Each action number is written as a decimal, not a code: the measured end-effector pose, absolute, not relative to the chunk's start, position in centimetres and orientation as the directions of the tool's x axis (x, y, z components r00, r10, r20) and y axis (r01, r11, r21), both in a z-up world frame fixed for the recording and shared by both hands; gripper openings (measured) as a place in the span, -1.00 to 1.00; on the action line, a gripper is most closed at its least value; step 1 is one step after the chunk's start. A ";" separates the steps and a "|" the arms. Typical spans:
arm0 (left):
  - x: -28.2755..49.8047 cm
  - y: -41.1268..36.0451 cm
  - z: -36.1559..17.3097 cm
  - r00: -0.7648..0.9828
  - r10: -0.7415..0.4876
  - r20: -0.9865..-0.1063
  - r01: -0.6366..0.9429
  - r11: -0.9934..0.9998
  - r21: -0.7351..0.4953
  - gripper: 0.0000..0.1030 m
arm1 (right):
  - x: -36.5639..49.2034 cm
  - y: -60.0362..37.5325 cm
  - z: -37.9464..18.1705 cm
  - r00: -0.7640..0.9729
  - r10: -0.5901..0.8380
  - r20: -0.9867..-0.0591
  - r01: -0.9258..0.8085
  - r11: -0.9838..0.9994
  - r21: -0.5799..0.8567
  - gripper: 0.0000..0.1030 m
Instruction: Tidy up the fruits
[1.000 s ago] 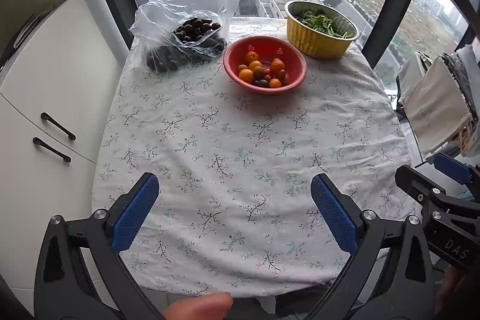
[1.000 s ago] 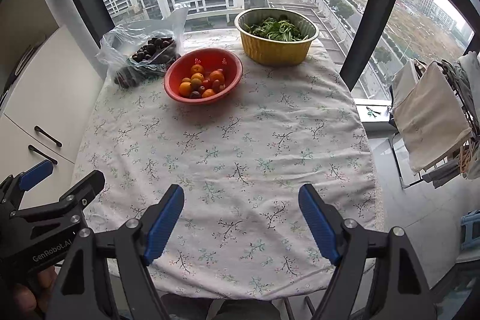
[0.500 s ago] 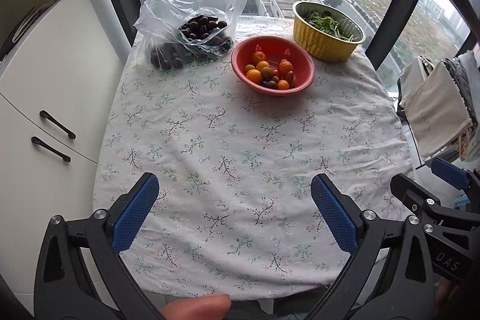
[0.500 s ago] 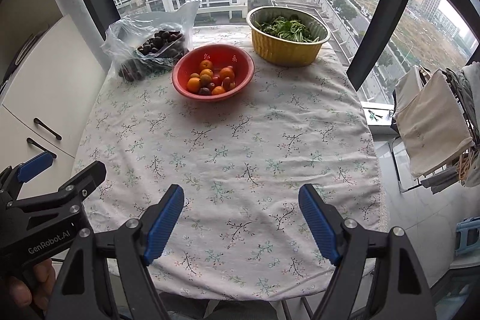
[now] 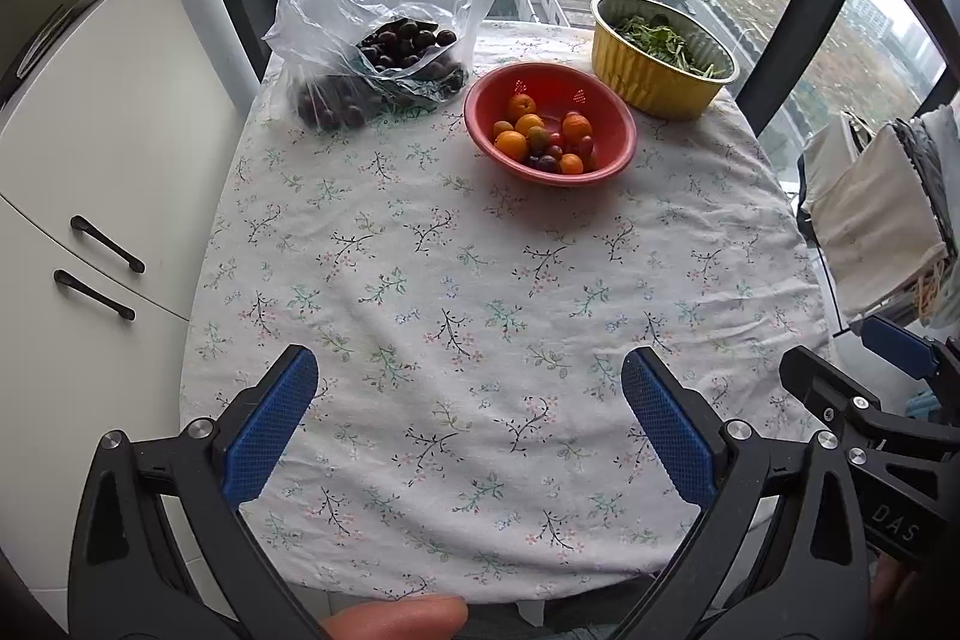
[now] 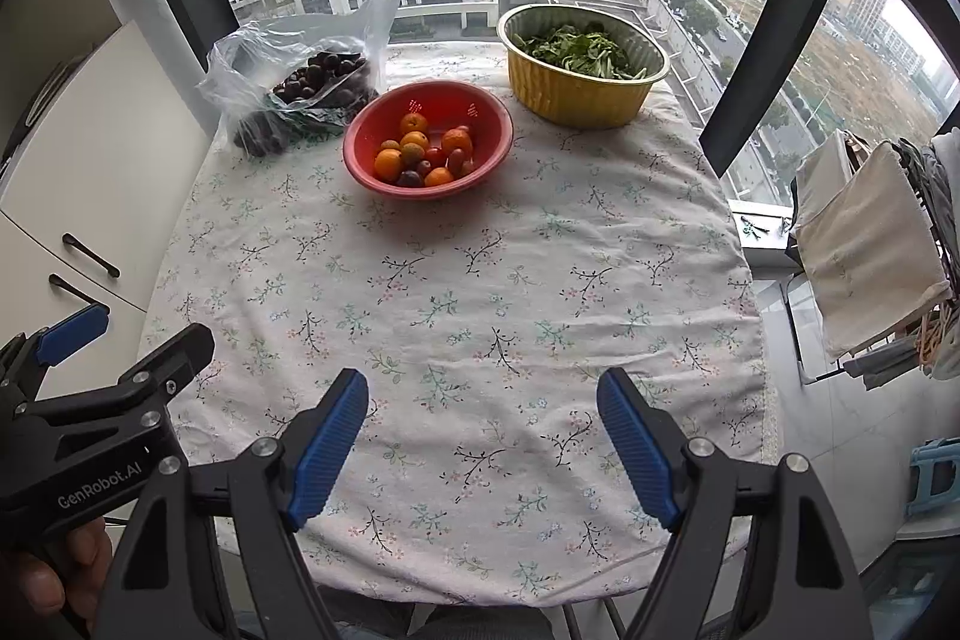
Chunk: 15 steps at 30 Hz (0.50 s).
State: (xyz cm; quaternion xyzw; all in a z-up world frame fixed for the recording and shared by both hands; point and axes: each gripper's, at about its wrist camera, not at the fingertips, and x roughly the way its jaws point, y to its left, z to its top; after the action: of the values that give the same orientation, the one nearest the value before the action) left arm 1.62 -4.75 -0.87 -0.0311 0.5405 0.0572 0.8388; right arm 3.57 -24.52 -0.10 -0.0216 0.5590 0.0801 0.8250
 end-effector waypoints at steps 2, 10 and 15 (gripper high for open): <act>1.7 -4.7 -0.9 0.409 0.063 -0.910 -0.130 0.991 0.010 0.99 | 3.6 -24.5 -0.2 0.360 0.106 -0.927 -0.154 0.987 0.053 0.57; 2.2 -4.6 -1.1 0.408 0.062 -0.911 -0.135 0.991 0.007 0.99 | 3.6 -24.4 -0.2 0.361 0.104 -0.927 -0.152 0.987 0.052 0.57; 2.5 -4.2 -1.1 0.411 0.064 -0.910 -0.141 0.990 0.006 0.99 | 4.1 -24.1 -0.2 0.361 0.105 -0.927 -0.157 0.986 0.050 0.57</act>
State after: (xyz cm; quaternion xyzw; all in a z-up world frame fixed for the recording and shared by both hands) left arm 2.46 -4.24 -1.10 -0.0358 0.5394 0.0609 0.8391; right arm 4.09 -24.11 -0.24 -0.0236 0.5596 0.0794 0.8246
